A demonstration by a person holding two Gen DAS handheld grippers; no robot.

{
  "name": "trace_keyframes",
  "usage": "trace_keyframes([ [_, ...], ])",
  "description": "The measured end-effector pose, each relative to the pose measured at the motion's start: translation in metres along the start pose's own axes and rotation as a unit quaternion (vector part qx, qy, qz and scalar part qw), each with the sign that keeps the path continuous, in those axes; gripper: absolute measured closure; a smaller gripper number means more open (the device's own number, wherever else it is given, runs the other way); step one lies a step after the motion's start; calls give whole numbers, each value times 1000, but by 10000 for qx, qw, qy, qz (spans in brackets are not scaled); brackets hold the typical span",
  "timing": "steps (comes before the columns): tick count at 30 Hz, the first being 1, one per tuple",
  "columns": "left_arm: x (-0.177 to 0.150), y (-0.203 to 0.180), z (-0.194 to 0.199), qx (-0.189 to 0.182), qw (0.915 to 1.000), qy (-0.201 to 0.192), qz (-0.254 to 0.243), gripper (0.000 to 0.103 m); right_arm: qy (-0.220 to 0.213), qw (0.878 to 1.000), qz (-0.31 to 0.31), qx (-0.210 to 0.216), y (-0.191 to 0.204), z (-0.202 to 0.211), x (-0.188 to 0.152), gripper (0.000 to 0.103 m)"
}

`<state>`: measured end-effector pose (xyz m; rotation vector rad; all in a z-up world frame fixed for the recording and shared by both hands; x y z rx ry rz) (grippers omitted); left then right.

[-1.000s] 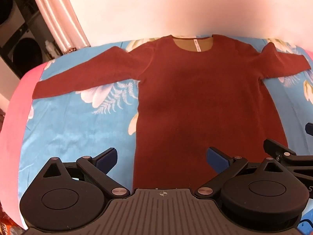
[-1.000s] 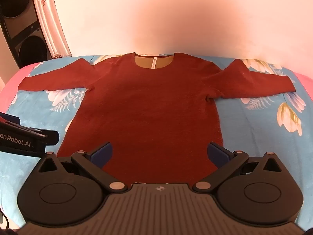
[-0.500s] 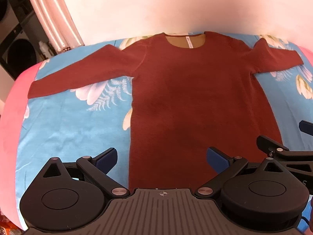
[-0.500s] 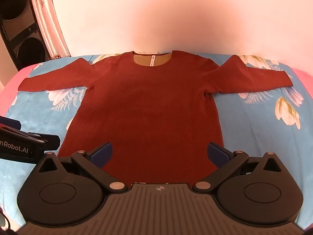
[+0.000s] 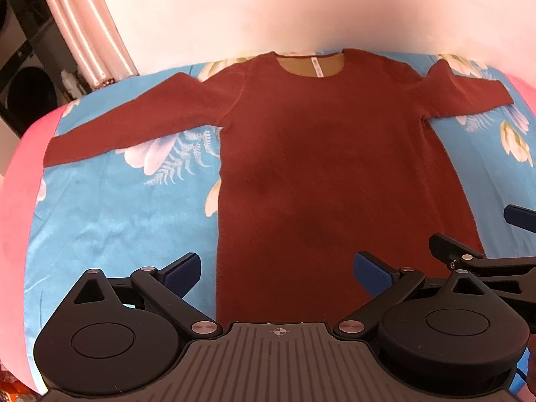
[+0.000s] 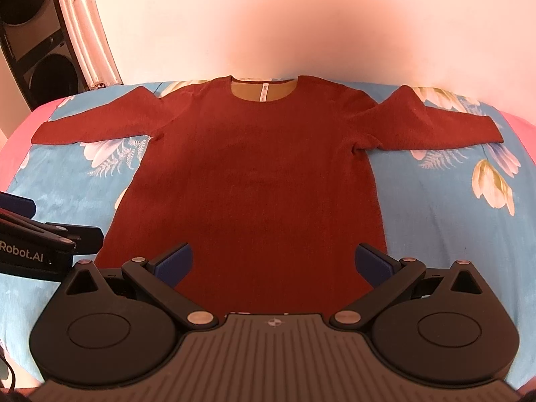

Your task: Fold small clothes

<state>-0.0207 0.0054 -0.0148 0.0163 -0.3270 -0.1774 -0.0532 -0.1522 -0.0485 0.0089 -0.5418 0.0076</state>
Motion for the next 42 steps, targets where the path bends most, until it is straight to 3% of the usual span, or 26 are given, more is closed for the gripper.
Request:
trace_keyframes([
  [27, -4, -3, 2, 106, 9999, 8, 42, 0, 5, 9997, -126, -205, -10, 3, -8, 1],
  [42, -1, -2, -5, 148, 9999, 61, -49, 0, 2, 9991, -413, -72, -16, 0, -5, 1],
])
Point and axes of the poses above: each gripper's, at about its wrist camera, not at the fingertips, and z roughly against the way its jaws point, y to its left, x to its top, the point moved 2 cm from there along -z, roughly the way its jaws point, and after that the axes turned 6 degrees about y, right-handed, at the moved point
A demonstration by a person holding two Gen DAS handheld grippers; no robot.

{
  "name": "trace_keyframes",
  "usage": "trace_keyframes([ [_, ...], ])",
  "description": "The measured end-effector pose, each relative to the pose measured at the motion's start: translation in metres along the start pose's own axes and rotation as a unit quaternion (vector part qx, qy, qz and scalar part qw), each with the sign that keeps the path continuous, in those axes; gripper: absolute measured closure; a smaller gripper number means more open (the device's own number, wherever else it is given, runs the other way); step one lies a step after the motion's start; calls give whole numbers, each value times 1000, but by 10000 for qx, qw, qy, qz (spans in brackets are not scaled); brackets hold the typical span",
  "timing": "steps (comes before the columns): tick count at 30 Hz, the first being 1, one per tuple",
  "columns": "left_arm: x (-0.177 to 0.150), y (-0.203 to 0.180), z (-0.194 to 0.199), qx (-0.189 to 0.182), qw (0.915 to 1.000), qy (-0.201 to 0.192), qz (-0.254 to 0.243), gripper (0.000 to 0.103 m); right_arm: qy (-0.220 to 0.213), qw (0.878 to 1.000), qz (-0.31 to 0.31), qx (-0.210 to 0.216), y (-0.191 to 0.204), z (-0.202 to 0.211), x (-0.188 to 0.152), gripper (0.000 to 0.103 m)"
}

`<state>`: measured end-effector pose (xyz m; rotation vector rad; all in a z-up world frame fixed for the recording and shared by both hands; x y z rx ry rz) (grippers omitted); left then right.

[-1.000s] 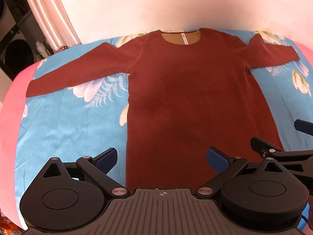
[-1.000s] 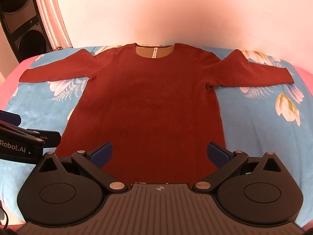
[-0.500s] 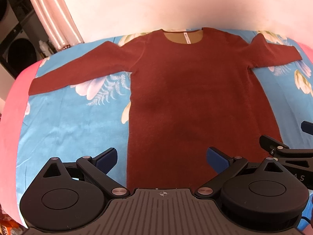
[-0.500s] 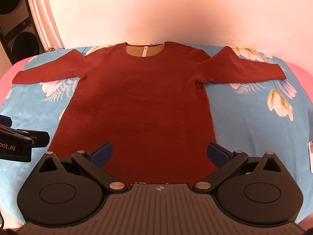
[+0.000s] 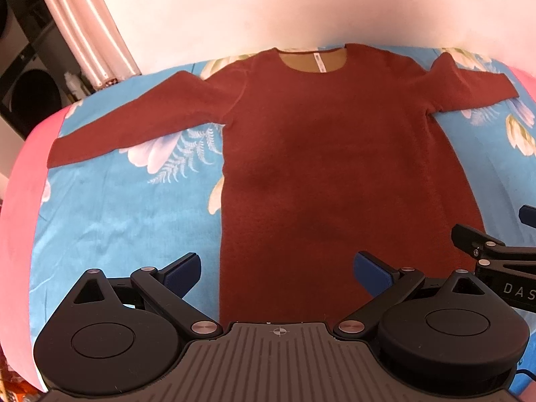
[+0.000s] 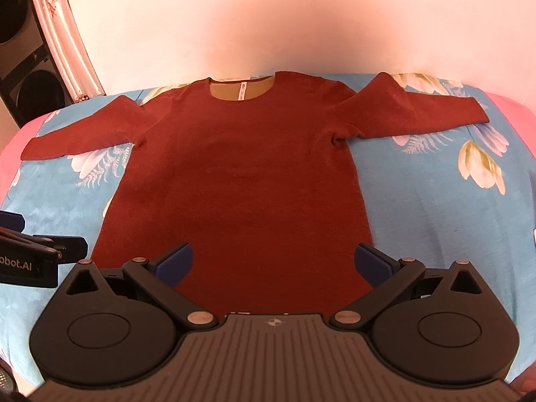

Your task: Fold small clothes

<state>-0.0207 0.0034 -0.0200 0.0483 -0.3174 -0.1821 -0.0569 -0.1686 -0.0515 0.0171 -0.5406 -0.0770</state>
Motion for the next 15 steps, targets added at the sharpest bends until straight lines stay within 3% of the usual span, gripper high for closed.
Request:
trace_keyframes([
  [15, 21, -2, -21, -1, 9998, 173, 141, 0, 130, 9997, 139, 147, -3, -18, 22, 2],
])
Point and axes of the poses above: each gripper's, at about its wrist camera, not at the fingertips, and z roughly against the way its jaws point, y to its left, x to its top, the point moved 2 cm from there along -z, roughly the way its jaws point, and after that the axes turned 6 degrees about y, right-handed, at the moved point
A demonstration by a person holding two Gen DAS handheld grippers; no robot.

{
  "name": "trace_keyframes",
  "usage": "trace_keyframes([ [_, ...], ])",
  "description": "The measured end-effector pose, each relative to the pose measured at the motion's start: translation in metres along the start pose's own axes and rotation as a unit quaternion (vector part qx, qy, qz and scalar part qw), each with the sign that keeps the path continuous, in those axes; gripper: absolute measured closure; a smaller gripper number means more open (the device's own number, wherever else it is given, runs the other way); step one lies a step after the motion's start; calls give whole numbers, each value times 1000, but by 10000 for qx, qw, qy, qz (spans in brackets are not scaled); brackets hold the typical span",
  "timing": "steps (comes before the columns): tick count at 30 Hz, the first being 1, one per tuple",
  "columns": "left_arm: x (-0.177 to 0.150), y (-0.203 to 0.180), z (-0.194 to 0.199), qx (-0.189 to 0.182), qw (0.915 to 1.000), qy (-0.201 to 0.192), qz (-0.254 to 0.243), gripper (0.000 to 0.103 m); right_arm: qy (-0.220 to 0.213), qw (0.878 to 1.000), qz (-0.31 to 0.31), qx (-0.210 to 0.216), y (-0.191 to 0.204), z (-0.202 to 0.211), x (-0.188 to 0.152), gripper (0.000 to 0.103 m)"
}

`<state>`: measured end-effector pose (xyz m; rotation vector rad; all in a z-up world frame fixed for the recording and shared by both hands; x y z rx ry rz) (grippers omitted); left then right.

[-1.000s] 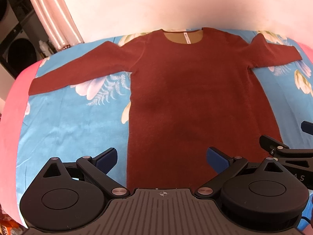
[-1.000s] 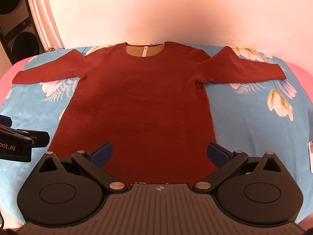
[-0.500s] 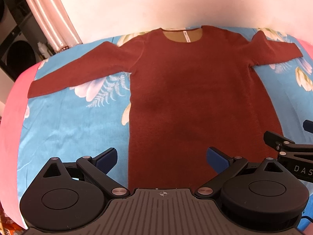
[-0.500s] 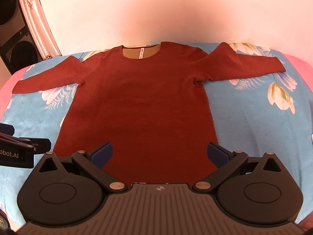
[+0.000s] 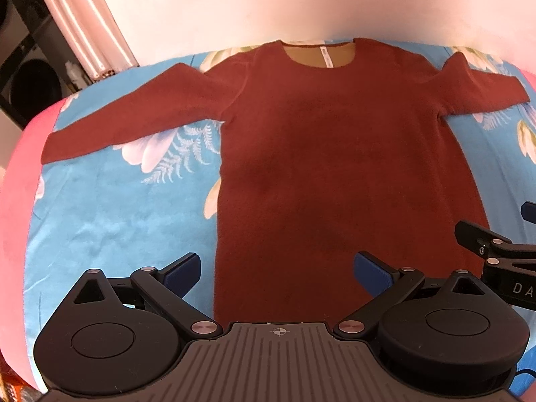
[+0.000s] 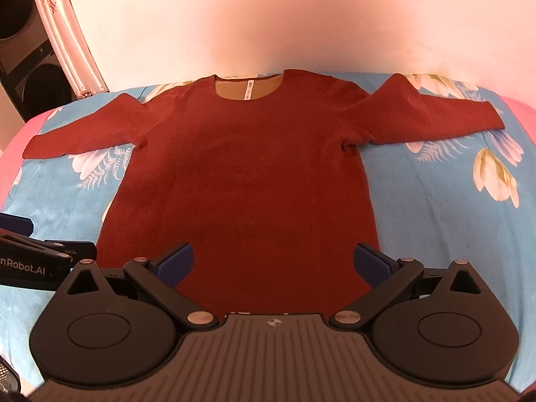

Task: Fold small clothes
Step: 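Lower the right gripper onto the sweater sleeve cuff and close on it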

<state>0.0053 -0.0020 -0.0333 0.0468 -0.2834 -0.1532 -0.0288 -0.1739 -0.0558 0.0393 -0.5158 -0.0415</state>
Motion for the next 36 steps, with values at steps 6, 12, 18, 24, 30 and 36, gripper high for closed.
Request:
trace_keyframes([
  [6, 11, -2, -24, -318, 9993, 94, 186, 0, -7, 9995, -101, 303, -15, -14, 14, 2],
  [12, 14, -3, -75, -399, 9968, 616, 322, 0, -236, 9901, -1164, 750, -87, -38, 36, 3],
  [18, 16, -1, -109, -252, 9940, 985, 398, 0, -661, 9538, -2771, 952, -206, -76, 67, 31],
  [24, 18, 0, -126, -122, 9917, 1215, 410, 0, -1106, 8970, -4203, 803, -312, -121, 90, 48],
  [30, 15, 3, -147, -10, 9861, 1549, 600, 0, -1160, 8734, -4695, 566, -368, -164, 109, 48],
  [36, 17, 2, -153, 26, 9852, 1593, 632, 0, -1447, 8650, -4734, 820, -391, -191, 128, 43],
])
Point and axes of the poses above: each gripper's, at about its wrist camera, not at the fingertips, and z roughly against the way its jaws point, y to its left, x to its top, the point moved 2 cm from there along -z, roughly the way its jaws point, and after that the axes turned 6 degrees about y, right-handed, at the moved point
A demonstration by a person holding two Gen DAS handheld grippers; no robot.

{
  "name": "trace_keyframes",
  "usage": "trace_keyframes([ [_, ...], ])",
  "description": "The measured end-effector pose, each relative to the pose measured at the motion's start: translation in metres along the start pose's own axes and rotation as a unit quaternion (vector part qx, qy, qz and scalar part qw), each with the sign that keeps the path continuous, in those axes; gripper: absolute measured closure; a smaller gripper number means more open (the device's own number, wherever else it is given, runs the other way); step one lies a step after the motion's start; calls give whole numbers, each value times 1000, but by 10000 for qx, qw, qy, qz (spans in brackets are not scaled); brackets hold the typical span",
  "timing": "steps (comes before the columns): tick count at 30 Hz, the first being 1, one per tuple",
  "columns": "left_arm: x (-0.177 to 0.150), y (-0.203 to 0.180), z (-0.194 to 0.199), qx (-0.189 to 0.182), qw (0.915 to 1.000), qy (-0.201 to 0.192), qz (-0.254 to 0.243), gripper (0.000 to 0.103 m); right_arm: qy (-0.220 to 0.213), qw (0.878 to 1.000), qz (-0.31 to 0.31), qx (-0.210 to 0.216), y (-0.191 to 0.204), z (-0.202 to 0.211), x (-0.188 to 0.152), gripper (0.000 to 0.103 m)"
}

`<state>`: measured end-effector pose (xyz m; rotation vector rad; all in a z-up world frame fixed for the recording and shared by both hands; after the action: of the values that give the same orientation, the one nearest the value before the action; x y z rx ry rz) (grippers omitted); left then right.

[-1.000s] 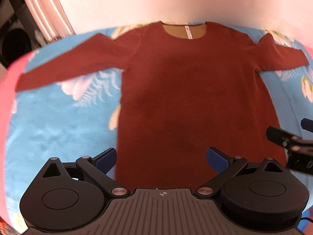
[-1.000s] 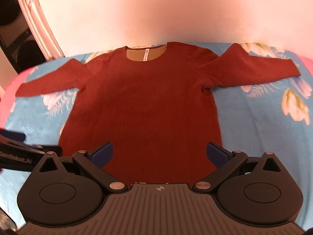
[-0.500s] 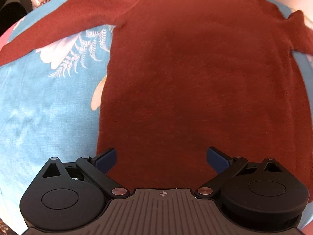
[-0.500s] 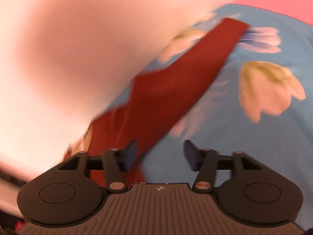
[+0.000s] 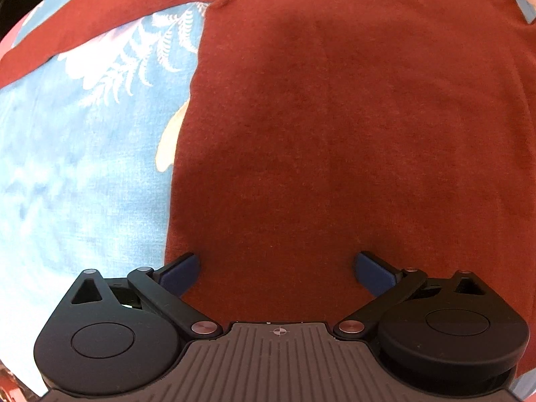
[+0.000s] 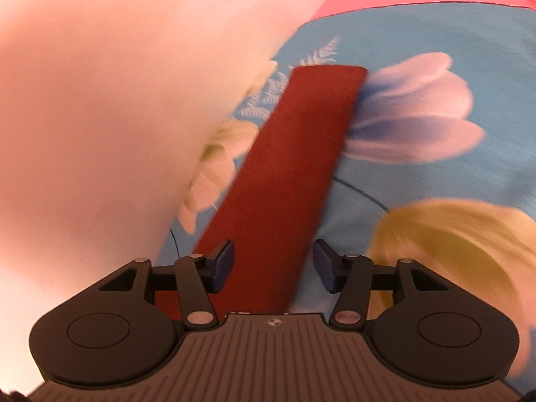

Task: Fold small clothes
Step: 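Lower the right gripper onto the sweater sleeve cuff and close on it, then carry the held sleeve across the sweater body toward the collar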

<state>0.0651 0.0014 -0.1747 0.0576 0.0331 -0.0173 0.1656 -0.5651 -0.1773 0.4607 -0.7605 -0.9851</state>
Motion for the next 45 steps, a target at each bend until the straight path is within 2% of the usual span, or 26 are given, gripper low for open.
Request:
trace_keyframes([
  [2, 2, 0, -1, -7, 10000, 26, 36, 0, -71, 9997, -139, 180, -1, -6, 8, 35],
  [4, 2, 1, -4, 5, 10000, 20, 62, 0, -188, 9981, -337, 472, -5, -8, 20, 34],
  [6, 6, -1, -4, 42, 10000, 3, 62, 0, -150, 9971, -531, 529, -8, -12, 32, 45],
  [7, 5, -1, -1, 45, 10000, 0, 68, 0, -115, 9961, -668, 557, -11, -15, 37, 60],
  [8, 4, 0, -2, 46, 10000, -10, 84, 0, -29, 9953, -792, 559, -15, -19, 40, 93],
  [9, 4, 0, -3, 43, 9999, -8, 111, 0, 126, 9949, -873, 490, -17, -23, 40, 92],
  [11, 2, 0, -2, 56, 9999, 3, 155, 0, 109, 9967, -665, 456, -13, -18, 39, 93],
  [13, -1, 0, -2, 76, 9997, 20, 211, 0, -274, 9980, -245, 508, -2, 5, 42, 93],
  [15, -4, 0, -1, 87, 9996, 18, 285, 0, -677, 9944, -425, 691, -9, 27, 43, 93],
  [18, -8, 2, -1, 85, 9994, -30, 339, 0, -375, 9986, -355, 106, -17, 19, 33, 91],
  [20, -7, 5, -6, 71, 9994, -58, 332, 0, -230, 9992, -317, 25, -22, 13, 24, 76],
  [21, -8, 6, -6, 67, 9994, -60, 323, 0, -230, 9983, -501, 174, -28, 13, 23, 72],
  [23, -9, 8, -7, 70, 9995, -55, 309, 0, -299, 9940, -908, 539, -38, 13, 25, 55],
  [24, -10, 9, -8, 60, 9995, -61, 296, 0, -351, 9909, -1130, 650, -42, 12, 29, 55],
  [26, -11, 9, -7, 57, 9996, -67, 252, 0, -352, 9868, -1419, 694, -45, 7, 35, 59],
  [27, -10, 10, -7, 54, 9997, -53, 230, 0, -317, 9865, -1492, 603, -43, 7, 37, 68],
  [28, -9, 10, -7, 48, 9998, -17, 213, 0, -237, 9882, -1478, 321, -39, 7, 40, 92],
  [29, -8, 10, -5, 43, 9998, 15, 194, 0, -191, 9922, -1230, 82, -29, 11, 42, 92],
  [31, -5, 11, -1, 66, 9999, 6, 154, 0, -451, 9981, -170, -388, 9, 18, 40, 92],
  [33, 0, 14, 3, 128, 9999, -48, 104, 0, -781, 9900, 919, -735, 48, 31, 29, 92],
  [34, 2, 16, 5, 130, 9998, -87, 93, 0, -1021, 9788, 1553, -859, 71, 38, 18, 92],
  [36, 6, 23, 9, 113, 9997, -185, 109, 0, -1552, 9384, 2886, -1094, 122, 52, -17, 92],
  [39, 13, 37, 15, 81, 9992, -332, 214, 0, -2137, 8617, 4499, -967, 186, 63, -89, 92],
  [40, 15, 42, 18, 65, 9990, -360, 257, 0, -2313, 8288, 5026, -836, 206, 64, -124, 91],
  [42, 17, 53, 21, 14, 9983, -444, 364, 0, -2404, 7758, 5813, -491, 233, 61, -186, 91],
  [45, 15, 72, 24, -13, 9973, -525, 519, 0, -2211, 7176, 6604, -80, 253, 41, -272, 90],
])
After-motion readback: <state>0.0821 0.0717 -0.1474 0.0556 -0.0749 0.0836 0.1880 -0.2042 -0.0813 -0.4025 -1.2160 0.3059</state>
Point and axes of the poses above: each gripper's, at about its wrist camera, not at the fingertips, and z roughly against the way its jaws point, y to its left, x to its top, the point moved 2 cm from there along -z, roughly the way its jaws point, and after that the axes turned 6 degrees about y, right-handed, at the moved point
